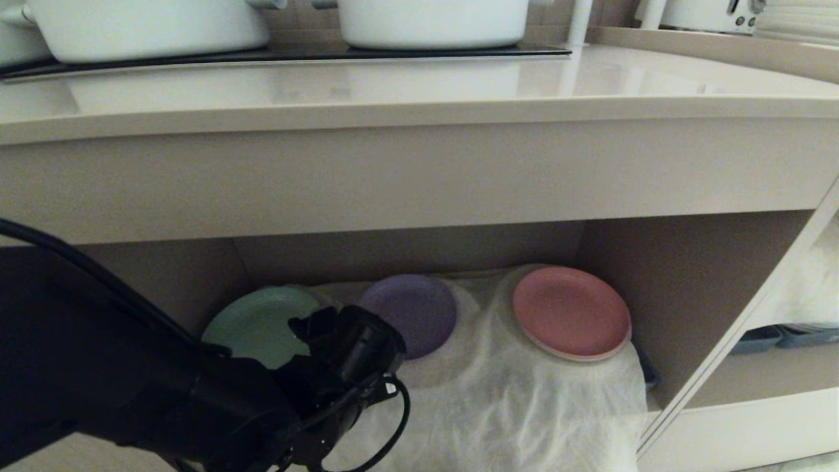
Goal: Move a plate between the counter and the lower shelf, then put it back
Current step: Pick up the plate in the cupboard
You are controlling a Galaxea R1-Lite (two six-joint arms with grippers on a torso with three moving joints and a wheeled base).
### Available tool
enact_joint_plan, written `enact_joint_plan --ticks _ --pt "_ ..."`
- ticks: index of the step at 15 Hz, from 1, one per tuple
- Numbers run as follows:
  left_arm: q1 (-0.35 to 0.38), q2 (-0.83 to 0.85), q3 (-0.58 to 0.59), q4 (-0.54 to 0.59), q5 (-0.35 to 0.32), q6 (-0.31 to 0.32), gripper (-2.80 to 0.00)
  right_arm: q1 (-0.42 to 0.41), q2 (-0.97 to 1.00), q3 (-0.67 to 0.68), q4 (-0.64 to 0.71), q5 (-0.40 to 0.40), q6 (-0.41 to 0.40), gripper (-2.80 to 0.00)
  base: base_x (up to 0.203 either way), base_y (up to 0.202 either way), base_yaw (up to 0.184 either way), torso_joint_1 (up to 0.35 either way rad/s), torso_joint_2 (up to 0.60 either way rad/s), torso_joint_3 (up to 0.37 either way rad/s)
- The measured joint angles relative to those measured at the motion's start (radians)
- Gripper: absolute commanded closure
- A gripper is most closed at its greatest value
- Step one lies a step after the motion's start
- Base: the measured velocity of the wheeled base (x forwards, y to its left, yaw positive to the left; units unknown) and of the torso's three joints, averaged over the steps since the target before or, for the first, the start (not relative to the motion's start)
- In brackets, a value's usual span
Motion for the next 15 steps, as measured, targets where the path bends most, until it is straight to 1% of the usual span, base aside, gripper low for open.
enact_joint_plan --ticks 5,10,15 --pt "0.024 0.027 -0.044 0.000 0.001 0.000 -2.80 0.000 0.000 0.000 0.000 0.000 0.000 0.00 0.000 0.000 0.000 0.000 0.00 0.000" --pt "0.051 0.065 -0.065 -0.001 0.002 0.000 -2.80 0.000 0.000 0.000 0.000 0.000 0.000 0.00 0.000 0.000 0.000 0.000 0.00 0.000" --pt "0.075 0.111 -0.118 0.001 0.000 0.000 -2.80 0.000 0.000 0.000 0.000 0.000 0.000 0.00 0.000 0.000 0.000 0.000 0.00 0.000"
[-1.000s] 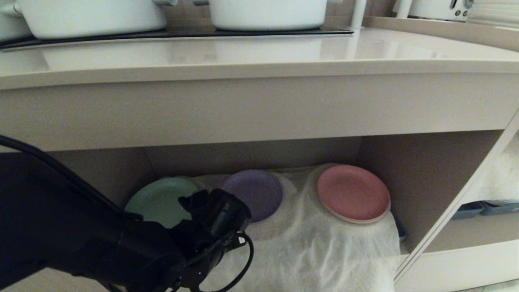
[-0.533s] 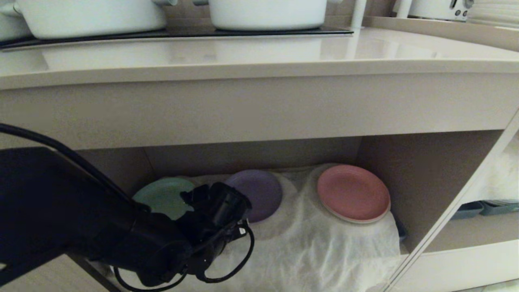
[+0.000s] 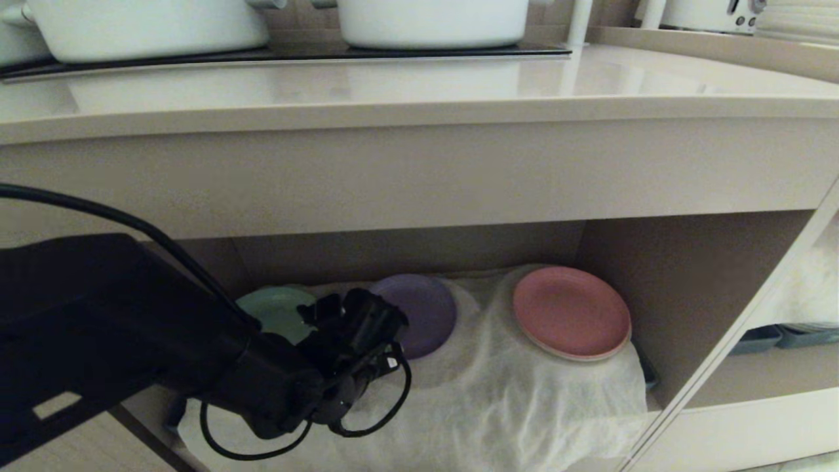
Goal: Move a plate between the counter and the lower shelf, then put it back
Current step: Pick up the plate in the cupboard
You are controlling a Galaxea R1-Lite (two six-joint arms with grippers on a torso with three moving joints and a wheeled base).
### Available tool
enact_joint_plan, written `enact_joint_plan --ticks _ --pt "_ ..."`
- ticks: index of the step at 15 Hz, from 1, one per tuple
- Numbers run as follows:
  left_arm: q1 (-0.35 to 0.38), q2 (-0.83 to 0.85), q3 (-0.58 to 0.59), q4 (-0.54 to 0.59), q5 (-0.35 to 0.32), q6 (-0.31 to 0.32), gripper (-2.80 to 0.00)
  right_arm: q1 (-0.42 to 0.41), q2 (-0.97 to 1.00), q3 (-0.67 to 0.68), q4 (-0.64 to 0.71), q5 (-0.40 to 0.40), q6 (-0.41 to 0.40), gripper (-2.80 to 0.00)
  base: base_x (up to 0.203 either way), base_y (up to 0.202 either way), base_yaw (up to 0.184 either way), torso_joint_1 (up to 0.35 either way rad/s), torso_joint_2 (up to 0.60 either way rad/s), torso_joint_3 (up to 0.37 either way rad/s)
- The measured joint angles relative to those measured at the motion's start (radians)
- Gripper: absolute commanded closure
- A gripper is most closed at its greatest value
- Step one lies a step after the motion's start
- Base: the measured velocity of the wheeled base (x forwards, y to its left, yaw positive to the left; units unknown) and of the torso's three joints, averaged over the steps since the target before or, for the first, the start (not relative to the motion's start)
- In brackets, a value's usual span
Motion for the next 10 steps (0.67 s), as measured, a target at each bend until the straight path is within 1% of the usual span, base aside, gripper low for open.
enact_joint_plan --ticks 10 --pt "0.017 0.082 -0.097 -0.001 -0.001 0.000 -2.80 0.000 0.000 0.000 0.000 0.000 0.000 0.00 0.000 0.000 0.000 0.000 0.00 0.000"
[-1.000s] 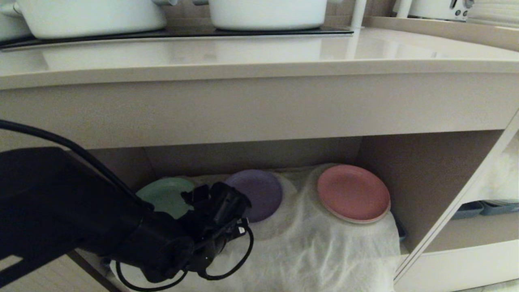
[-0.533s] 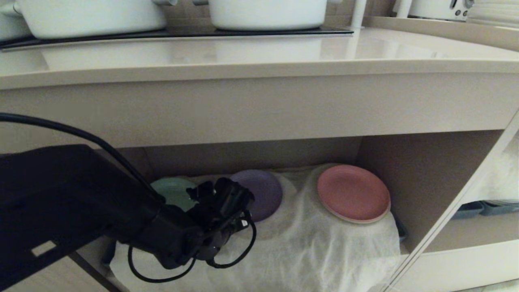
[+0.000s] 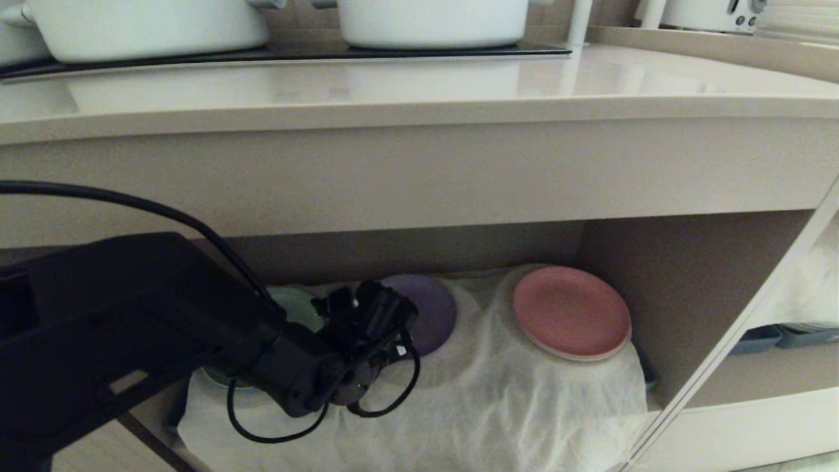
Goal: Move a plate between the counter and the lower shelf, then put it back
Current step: Pick up the plate in the cupboard
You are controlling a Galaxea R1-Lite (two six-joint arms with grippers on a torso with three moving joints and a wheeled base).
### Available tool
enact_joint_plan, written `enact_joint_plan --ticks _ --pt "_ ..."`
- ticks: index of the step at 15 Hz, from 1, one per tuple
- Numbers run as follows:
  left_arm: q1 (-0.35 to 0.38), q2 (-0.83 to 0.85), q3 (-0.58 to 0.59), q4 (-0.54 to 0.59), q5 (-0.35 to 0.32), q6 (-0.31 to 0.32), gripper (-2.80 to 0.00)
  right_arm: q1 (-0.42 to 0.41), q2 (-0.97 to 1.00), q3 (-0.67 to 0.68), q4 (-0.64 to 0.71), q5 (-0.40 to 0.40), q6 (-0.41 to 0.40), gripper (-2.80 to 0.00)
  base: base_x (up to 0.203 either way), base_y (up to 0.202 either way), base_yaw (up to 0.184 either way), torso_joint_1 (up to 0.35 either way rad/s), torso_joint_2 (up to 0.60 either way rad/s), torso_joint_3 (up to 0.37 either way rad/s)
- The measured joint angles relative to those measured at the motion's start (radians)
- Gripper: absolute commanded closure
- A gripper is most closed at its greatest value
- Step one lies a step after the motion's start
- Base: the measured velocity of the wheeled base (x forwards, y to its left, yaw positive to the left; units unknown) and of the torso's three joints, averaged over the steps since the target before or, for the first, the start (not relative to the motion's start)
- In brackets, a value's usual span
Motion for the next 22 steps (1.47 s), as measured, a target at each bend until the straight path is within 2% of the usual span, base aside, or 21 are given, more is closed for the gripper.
enact_joint_plan --ticks 14,15,22 --pt "0.000 0.066 -0.044 -0.005 -0.013 -0.024 -2.80 0.000 0.000 0.000 0.000 0.000 0.000 0.00 0.000 0.000 0.000 0.000 0.00 0.000" --pt "-0.001 0.068 -0.045 -0.006 -0.013 -0.023 0.00 0.000 0.000 0.000 0.000 0.000 0.000 0.00 0.000 0.000 0.000 0.000 0.00 0.000" --pt "-0.001 0.077 -0.049 -0.009 -0.014 -0.023 0.00 0.000 0.000 0.000 0.000 0.000 0.000 0.00 0.000 0.000 0.000 0.000 0.00 0.000"
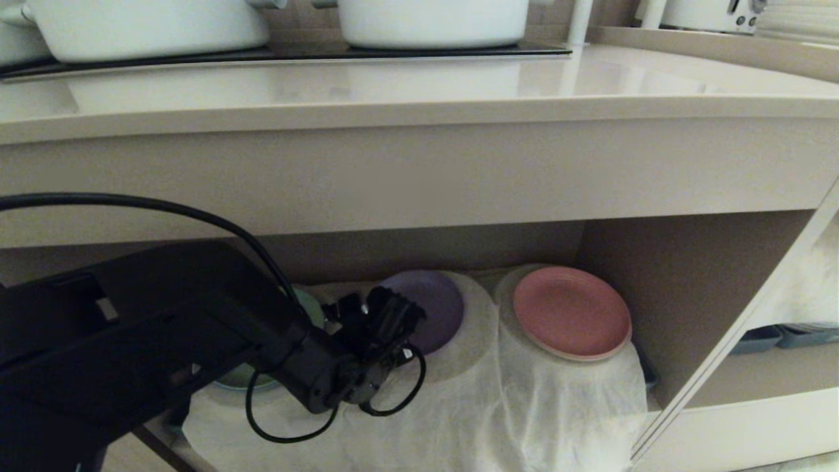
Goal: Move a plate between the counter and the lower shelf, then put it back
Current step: Pick up the plate in the cupboard
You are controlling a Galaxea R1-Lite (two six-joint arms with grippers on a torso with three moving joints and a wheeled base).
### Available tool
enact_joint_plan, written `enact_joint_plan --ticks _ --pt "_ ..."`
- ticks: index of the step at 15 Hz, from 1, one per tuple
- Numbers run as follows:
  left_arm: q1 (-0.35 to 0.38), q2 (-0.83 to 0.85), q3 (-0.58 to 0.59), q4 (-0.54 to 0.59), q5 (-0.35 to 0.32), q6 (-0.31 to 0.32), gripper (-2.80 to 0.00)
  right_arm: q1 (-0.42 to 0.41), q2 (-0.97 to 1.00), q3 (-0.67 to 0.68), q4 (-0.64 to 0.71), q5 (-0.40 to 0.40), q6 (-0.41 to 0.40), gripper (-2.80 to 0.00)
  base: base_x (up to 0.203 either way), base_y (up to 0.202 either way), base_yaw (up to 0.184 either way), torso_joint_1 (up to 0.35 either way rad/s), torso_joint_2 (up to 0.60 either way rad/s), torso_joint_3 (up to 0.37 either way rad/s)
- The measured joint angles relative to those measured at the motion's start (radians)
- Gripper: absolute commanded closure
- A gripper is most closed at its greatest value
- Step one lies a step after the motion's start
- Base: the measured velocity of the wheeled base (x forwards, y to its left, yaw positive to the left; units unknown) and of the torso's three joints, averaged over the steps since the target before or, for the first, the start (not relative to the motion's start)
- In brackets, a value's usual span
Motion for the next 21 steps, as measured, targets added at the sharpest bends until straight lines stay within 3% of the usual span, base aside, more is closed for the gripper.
enact_joint_plan --ticks 14,21 --pt "0.020 -0.028 0.003 0.046 0.003 -0.006 0.00 0.000 0.000 0.000 0.000 0.000 0.000 0.00 0.000 0.000 0.000 0.000 0.00 0.000" --pt "0.022 -0.087 0.111 0.048 0.001 -0.035 0.00 0.000 0.000 0.000 0.000 0.000 0.000 0.00 0.000 0.000 0.000 0.000 0.00 0.000"
